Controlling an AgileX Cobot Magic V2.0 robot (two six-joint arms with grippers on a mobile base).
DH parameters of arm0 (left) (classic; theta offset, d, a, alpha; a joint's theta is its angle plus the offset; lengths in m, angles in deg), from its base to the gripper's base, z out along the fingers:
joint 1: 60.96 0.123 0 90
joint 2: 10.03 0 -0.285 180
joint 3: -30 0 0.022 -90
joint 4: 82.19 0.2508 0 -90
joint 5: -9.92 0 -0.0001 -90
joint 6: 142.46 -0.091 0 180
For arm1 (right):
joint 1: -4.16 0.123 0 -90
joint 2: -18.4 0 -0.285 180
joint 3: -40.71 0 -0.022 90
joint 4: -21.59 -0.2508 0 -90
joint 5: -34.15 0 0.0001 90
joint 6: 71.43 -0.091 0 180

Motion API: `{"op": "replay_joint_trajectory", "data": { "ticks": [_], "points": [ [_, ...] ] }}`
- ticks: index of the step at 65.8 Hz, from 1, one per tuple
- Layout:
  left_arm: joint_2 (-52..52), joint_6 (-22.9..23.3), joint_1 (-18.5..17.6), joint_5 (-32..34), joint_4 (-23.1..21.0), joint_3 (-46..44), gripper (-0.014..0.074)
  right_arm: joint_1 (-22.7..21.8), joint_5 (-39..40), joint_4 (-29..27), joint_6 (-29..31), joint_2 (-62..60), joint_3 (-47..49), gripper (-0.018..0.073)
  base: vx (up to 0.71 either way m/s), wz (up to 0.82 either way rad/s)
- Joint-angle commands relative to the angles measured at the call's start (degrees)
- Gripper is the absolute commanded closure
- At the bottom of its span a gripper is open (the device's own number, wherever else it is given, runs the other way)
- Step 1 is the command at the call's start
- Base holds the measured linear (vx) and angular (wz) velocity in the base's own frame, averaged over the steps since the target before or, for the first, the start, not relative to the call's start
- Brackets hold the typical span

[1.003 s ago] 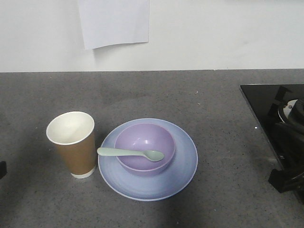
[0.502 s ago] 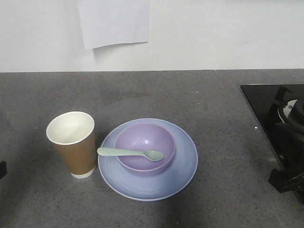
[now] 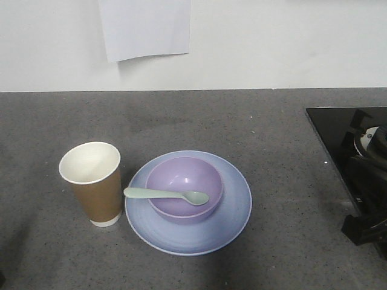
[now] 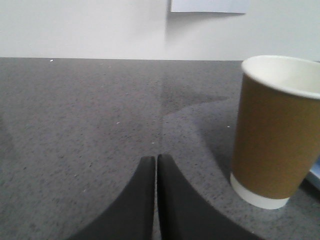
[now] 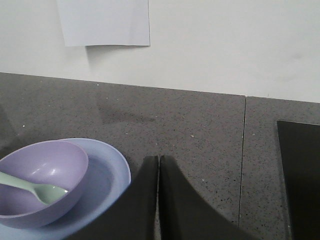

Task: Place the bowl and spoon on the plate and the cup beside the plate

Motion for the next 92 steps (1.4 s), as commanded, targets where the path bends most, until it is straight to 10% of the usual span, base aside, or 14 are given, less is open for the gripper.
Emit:
{"op": "replay_joint_trajectory", "data": {
  "ticks": [1,23,61,77,92],
  "points": [
    [3.9,0.5,-0.1,12.2,-2.5,4.5,0.0603,-0.3,4.0,0.3,0.2,0.4,1.6,0.0561,0.0,0.0],
    [13.1,-10.8,-0.1,5.9,-2.1,4.8,0.0603,-0.3,4.0,0.3,0.2,0.4,1.6,0.0561,0.0,0.0],
    [23.8,-13.6,3.7,-0.7,-2.0,4.8,0.0603,-0.3,4.0,0.3,0.2,0.4,1.6,0.0561,0.0,0.0],
    [23.7,-11.0,7.2,-1.0,0.2,4.8,0.0603,-0.3,4.0,0.3,0.2,0.4,1.6,0.0561,0.0,0.0],
    [23.7,5.2,7.2,-1.1,16.0,4.8,0.0602,-0.3,4.0,0.3,0.2,0.4,1.6,0.0561,0.0,0.0]
  ]
}}
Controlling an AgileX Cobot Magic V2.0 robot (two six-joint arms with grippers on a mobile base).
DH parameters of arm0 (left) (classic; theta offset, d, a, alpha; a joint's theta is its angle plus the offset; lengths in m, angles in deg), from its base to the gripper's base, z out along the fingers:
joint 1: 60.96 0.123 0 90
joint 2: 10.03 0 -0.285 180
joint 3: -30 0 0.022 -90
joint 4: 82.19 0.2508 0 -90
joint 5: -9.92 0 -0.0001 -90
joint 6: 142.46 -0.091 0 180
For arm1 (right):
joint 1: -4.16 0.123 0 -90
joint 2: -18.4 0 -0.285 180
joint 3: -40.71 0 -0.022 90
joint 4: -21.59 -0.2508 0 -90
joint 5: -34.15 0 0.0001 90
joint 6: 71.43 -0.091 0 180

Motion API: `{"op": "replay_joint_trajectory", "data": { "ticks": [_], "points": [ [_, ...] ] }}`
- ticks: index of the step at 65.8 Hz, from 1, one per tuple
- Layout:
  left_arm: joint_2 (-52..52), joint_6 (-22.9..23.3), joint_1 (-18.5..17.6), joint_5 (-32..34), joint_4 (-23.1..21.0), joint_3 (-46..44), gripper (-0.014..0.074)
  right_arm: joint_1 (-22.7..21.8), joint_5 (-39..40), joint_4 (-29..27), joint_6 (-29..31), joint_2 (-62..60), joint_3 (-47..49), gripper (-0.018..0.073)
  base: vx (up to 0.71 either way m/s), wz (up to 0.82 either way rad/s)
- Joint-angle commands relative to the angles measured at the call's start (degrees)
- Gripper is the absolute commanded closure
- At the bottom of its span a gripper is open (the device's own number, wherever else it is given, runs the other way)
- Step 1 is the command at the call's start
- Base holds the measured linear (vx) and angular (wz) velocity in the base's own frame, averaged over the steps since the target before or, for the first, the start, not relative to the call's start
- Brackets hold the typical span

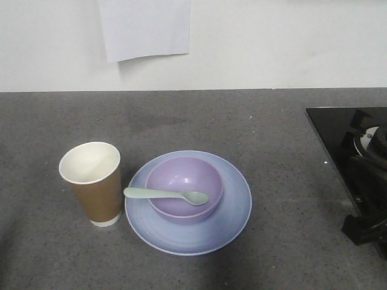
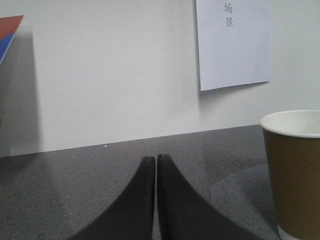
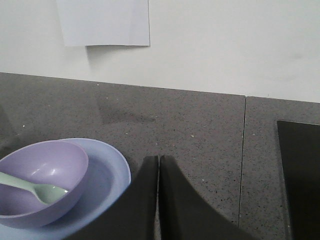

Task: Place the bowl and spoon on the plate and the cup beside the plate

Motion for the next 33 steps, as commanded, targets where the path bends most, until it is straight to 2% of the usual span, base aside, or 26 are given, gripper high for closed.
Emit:
{"op": "replay_joint_trajectory", "data": {
  "ticks": [1,7,21,33],
  "points": [
    [-0.6,8.8,0.0,3.5,6.9,1.8,0.0602,-0.3,4.0,0.3,0.2,0.4,1.6,0.0561,0.0,0.0],
    [-0.5,12.2,0.0,2.5,9.1,1.8,0.0602,-0.3,4.0,0.3,0.2,0.4,1.6,0.0561,0.0,0.0],
    [4.6,11.9,0.0,-3.3,8.8,1.8,0.0602,-0.3,4.0,0.3,0.2,0.4,1.6,0.0561,0.0,0.0],
    [4.1,12.2,1.1,-5.1,8.8,1.8,0.0602,-0.3,3.7,0.3,0.2,0.4,1.6,0.0561,0.0,0.0]
  ]
}}
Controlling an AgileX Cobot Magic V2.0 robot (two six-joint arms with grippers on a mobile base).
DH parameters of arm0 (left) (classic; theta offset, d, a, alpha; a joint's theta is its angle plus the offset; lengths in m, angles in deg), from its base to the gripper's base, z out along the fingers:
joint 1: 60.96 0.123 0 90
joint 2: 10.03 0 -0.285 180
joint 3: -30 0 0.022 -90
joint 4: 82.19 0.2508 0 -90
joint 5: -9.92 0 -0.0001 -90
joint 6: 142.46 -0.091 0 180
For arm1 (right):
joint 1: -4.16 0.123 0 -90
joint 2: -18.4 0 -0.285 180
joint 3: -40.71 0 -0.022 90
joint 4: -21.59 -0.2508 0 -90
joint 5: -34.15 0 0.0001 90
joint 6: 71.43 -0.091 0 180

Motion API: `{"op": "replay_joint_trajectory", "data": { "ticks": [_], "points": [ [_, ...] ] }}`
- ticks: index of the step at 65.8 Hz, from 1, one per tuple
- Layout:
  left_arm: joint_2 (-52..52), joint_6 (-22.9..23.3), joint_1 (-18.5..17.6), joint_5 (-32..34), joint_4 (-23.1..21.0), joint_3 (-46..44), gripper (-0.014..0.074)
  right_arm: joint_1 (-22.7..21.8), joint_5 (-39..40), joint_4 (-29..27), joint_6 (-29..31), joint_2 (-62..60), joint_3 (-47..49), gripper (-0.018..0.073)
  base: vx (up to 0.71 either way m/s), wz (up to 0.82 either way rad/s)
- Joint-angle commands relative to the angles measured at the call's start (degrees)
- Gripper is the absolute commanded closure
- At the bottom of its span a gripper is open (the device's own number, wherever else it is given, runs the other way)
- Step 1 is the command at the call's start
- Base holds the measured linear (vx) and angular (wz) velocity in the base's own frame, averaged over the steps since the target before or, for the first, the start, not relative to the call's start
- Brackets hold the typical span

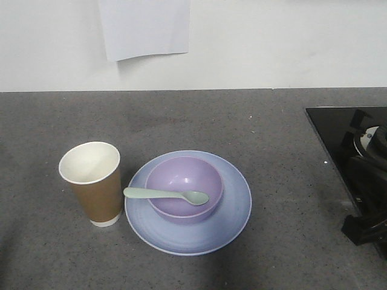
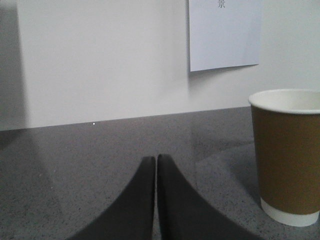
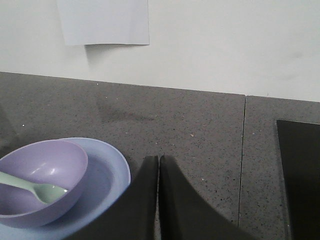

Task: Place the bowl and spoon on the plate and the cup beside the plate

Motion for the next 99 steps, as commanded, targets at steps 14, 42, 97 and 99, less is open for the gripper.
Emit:
{"op": "replay_joint_trajectory", "data": {
  "ticks": [14,42,97,99],
  "points": [
    [1.1,1.3,0.8,2.6,-0.1,1.8,0.0602,-0.3,3.8,0.3,0.2,0.4,1.6,0.0561,0.0,0.0],
    [1.0,1.3,0.8,2.5,-0.1,1.8,0.0602,-0.3,3.8,0.3,0.2,0.4,1.6,0.0561,0.0,0.0],
    [1.0,1.3,0.8,2.5,-0.1,1.8,0.0602,-0.4,4.8,-2.4,1.6,-1.1,-0.4,0.0561,0.0,0.0],
    [1.0,1.3,0.8,2.5,-0.1,1.8,0.0602,-0.4,5.6,-2.4,2.3,-1.8,-1.6,0.0561,0.0,0.0]
  ]
}}
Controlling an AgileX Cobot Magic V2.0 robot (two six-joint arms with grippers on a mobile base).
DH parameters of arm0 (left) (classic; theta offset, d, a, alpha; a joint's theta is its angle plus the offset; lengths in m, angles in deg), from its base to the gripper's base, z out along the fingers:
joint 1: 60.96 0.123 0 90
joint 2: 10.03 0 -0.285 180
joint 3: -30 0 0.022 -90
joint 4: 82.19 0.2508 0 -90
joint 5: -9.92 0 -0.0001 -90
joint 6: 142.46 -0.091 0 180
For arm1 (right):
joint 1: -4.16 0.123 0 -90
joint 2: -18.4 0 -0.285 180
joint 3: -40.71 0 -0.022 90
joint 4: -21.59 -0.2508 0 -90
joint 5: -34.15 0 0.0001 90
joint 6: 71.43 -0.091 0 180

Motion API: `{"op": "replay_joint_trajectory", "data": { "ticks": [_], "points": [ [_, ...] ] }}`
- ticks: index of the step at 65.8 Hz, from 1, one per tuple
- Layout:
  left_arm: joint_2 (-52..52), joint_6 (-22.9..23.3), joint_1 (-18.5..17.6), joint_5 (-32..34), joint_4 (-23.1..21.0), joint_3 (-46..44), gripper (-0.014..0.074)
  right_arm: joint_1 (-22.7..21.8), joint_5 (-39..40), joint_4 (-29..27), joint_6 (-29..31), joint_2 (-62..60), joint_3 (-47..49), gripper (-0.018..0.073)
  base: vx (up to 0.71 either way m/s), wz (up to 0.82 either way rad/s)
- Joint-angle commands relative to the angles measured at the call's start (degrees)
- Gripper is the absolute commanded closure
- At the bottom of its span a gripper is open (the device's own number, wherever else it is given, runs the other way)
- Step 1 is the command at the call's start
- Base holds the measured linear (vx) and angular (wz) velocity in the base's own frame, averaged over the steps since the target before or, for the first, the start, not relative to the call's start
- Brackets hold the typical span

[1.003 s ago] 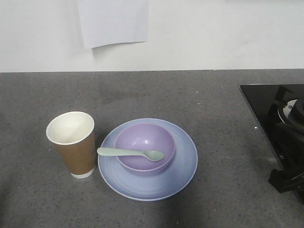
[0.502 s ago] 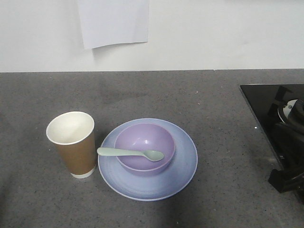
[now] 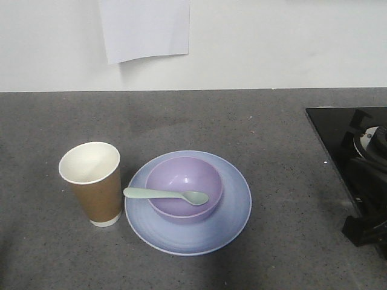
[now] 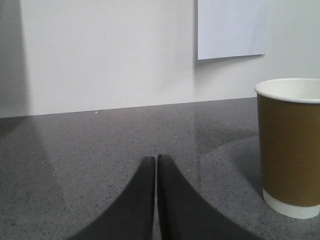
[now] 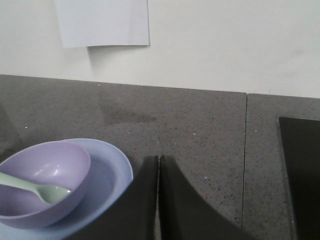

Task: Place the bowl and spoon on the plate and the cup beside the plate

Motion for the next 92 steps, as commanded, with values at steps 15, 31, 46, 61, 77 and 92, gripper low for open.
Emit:
{"op": "replay_joint_trajectory", "data": {
  "ticks": [15,31,46,61,77,92],
  "points": [
    [1.0,0.5,0.1,3.8,-0.1,1.8,0.0602,-3.4,13.6,-6.9,6.0,-10.6,-14.0,0.0561,0.0,0.0],
    [1.0,0.5,0.1,3.8,-0.1,1.8,0.0602,-10.7,15.6,-8.5,5.0,-22.2,-22.6,0.0561,0.0,0.0],
    [1.0,0.5,0.1,3.8,-0.1,1.8,0.0602,-16.5,15.5,-8.5,4.3,-29.9,-26.7,0.0561,0.0,0.0],
    [1.0,0.5,0.1,3.8,-0.1,1.8,0.0602,-17.4,7.5,-6.4,4.5,-36.9,-26.7,0.0561,0.0,0.0],
    [1.0,0.5,0.1,3.7,-0.1,1.8,0.0602,-18.4,5.8,-4.0,4.5,-36.8,-26.7,0.0561,0.0,0.0],
    [1.0,0.5,0.1,3.7,-0.1,1.8,0.0602,-20.9,8.1,-3.6,4.5,-36.8,-26.7,0.0561,0.0,0.0]
  ]
}}
